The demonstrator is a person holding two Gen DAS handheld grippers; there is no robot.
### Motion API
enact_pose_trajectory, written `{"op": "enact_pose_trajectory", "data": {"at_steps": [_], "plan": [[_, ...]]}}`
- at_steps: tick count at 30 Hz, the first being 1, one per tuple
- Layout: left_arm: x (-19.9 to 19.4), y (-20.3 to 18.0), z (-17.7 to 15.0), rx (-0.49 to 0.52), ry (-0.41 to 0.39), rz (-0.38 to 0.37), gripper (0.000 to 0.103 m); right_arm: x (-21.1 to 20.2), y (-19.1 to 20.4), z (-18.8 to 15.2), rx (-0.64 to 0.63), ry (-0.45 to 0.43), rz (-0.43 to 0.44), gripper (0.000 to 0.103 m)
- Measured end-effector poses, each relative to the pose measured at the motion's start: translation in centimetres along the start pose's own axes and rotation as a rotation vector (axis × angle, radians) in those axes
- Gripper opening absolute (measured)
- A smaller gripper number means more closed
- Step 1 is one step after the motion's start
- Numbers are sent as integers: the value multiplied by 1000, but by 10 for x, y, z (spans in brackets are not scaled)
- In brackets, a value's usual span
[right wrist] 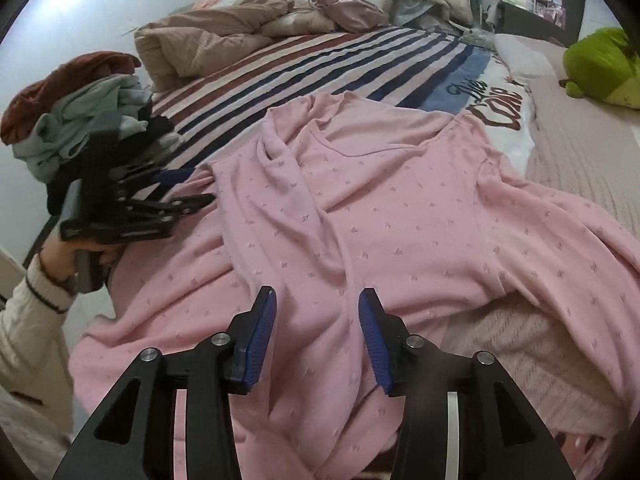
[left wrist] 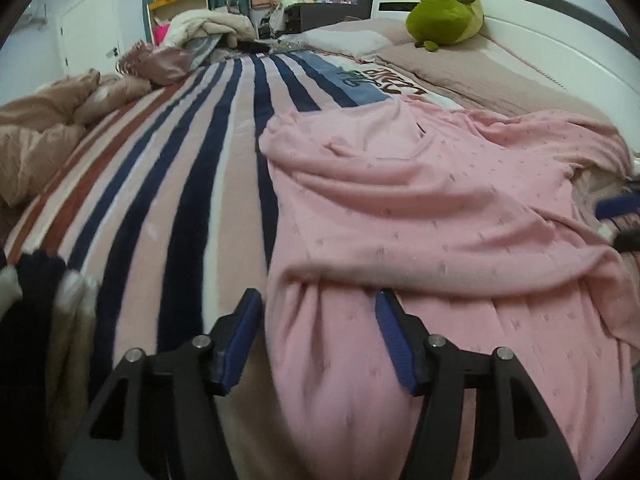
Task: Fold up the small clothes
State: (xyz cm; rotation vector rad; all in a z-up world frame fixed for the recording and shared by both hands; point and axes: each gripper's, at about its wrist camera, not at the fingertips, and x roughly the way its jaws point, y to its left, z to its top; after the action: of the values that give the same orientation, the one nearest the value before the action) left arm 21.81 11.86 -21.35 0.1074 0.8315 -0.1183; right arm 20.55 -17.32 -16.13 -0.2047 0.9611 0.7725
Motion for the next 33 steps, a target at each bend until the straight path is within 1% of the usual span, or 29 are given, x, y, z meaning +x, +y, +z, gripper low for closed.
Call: {"op": "enact_pose_trajectory", "data": {"at_steps": [1, 2, 3, 4, 5, 6, 8, 9, 10, 12, 13, 14, 15, 16, 17, 20, 22, 23, 24, 25, 27, 29, 30, 32, 33], "plan": [[1, 2, 3, -8, -5, 13, 27, -1, 0, -2, 2, 1, -1, 39], [1, 5, 6, -23, -6, 29, 10, -2, -1, -5, 6, 3, -4, 39], [-1, 11, 7, -48, -14, 35, 7, -4, -3, -9, 17, 5, -12, 39], [-3, 15, 7, -62, -26, 55, 2, -5, -5, -12, 28, 4, -15, 39], [-6, 21, 6, -71, -42, 129, 3, -8, -8, -16, 41, 1, -17, 39], [-9, 29, 4, -96, -50, 160, 3, -10, -12, -21, 61, -1, -19, 39], [-9, 47, 0, -178, -29, 156, 3, -15, -18, -28, 88, -4, -16, 39], [-6, 52, -2, -193, -11, 153, 3, -18, -21, -33, 106, -3, -1, 39], [-4, 52, -5, -187, 3, 152, 3, -20, -23, -35, 114, 1, 6, 39], [-6, 48, -7, -178, 5, 152, 5, -23, -23, -42, 119, 12, 18, 39], [-9, 46, -8, -180, 0, 142, 5, -25, -20, -47, 112, 15, 27, 40], [-15, 46, -10, -190, -11, 114, 8, -28, -16, -52, 103, 17, 38, 41], [-22, 44, -12, -203, -21, 87, 23, -30, -13, -55, 98, 18, 41, 45], [-28, 42, -13, -205, -30, 66, 31, -35, -7, -61, 85, 11, 41, 48], [-38, 38, -16, -200, -46, 46, 37, -39, -1, -65, 71, 2, 45, 48], [-65, 20, -24, -166, -66, 3, 38, -53, 21, -82, 16, -41, 75, 48], [-79, 9, -29, -157, -79, -35, 39, -58, 37, -89, -25, -73, 76, 48], [-83, 4, -29, -154, -83, -53, 40, -57, 43, -91, -43, -77, 60, 48], [-89, -2, -30, -149, -89, -74, 40, -53, 49, -91, -70, -79, 18, 48], [-94, -7, -31, -141, -96, -84, 40, -49, 52, -90, -98, -83, -28, 48], [-102, -16, -32, -128, -109, -92, 41, -42, 53, -85, -152, -100, -89, 48], [-111, -24, -35, -126, -118, -98, 41, -33, 50, -81, -194, -105, -100, 47], [-114, -26, -37, -126, -121, -103, 41, -28, 48, -79, -203, -94, -85, 47], [-121, -29, -41, -126, -124, -104, 42, -20, 48, -79, -219, -49, -23, 40], [-124, -30, -44, -127, -123, -104, 42, -17, 49, -80, -227, -25, 12, 28]]}}
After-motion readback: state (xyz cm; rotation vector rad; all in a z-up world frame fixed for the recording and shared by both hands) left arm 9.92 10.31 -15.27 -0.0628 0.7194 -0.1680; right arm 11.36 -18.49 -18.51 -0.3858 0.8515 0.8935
